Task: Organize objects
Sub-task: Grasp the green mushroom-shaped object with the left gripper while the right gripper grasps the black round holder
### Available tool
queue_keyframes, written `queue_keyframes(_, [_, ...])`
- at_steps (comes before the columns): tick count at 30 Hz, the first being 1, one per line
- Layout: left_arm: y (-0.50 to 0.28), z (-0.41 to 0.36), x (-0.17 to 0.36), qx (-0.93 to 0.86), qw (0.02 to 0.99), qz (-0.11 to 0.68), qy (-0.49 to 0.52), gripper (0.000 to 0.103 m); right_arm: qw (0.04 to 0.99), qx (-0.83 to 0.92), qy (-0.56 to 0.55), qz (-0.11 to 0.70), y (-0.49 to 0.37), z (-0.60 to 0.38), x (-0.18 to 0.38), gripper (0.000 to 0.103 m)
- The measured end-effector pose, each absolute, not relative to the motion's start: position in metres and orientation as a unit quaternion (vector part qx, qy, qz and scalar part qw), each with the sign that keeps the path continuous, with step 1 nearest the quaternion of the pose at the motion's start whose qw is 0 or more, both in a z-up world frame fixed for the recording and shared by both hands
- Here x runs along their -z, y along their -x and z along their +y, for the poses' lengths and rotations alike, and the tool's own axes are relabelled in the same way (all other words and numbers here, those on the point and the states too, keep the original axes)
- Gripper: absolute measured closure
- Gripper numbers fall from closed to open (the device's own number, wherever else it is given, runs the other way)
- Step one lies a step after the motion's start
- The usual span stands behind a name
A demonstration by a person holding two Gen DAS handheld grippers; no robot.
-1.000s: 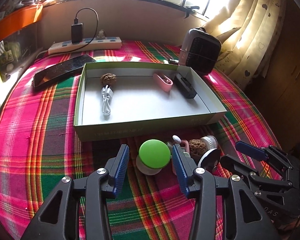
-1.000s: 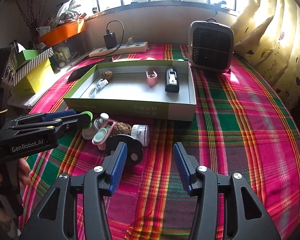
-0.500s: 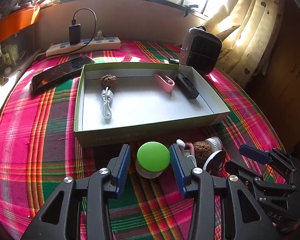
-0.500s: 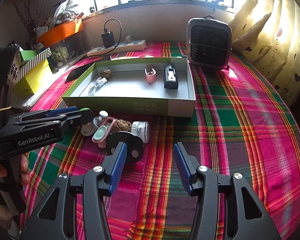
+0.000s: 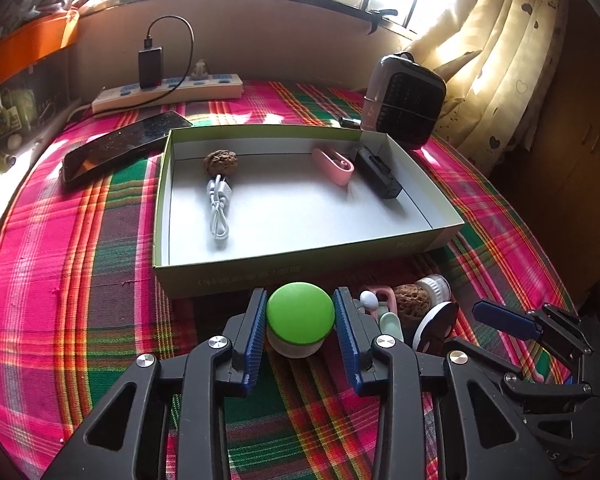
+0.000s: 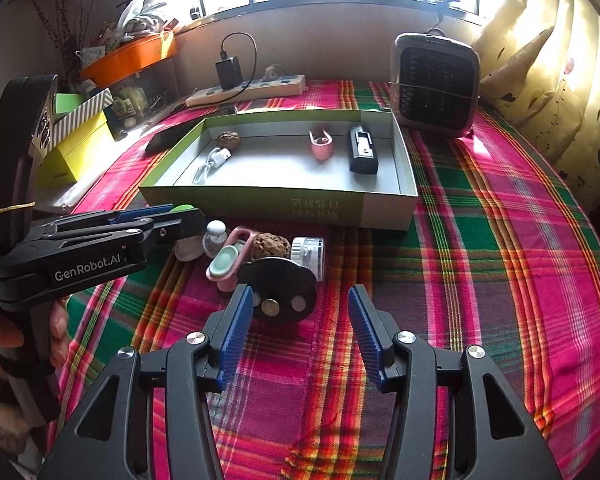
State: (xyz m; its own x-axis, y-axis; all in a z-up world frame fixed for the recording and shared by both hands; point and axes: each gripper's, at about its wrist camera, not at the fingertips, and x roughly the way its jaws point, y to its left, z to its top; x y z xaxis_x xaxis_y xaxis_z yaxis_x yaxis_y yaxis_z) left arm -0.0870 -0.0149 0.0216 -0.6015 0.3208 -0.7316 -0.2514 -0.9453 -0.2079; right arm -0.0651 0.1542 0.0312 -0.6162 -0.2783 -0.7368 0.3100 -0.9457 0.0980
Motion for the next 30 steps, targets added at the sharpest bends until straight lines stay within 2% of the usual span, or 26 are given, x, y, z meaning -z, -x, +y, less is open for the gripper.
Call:
queue_keyframes(9, [0.085, -0.026, -0.021, -0.897, 0.147, -0.047, 0.415, 0.071, 0.167, 0.895, -0.413, 0.011, 0.071, 0.145, -0.025, 0.052])
queue_keyframes(12, [0.085, -0.030, -0.021, -0.897, 0.144, -0.052, 0.415, 0.071, 0.168, 0.893, -0.417, 0.009, 0.074, 0.142, -0.021, 0.042])
queue_keyframes(30, [0.084, -0.027, -0.010, -0.888, 0.142, -0.054, 0.434, 0.071, 0.147, 0.893, -0.425, 0.013, 0.082, 0.148, -0.017, 0.042])
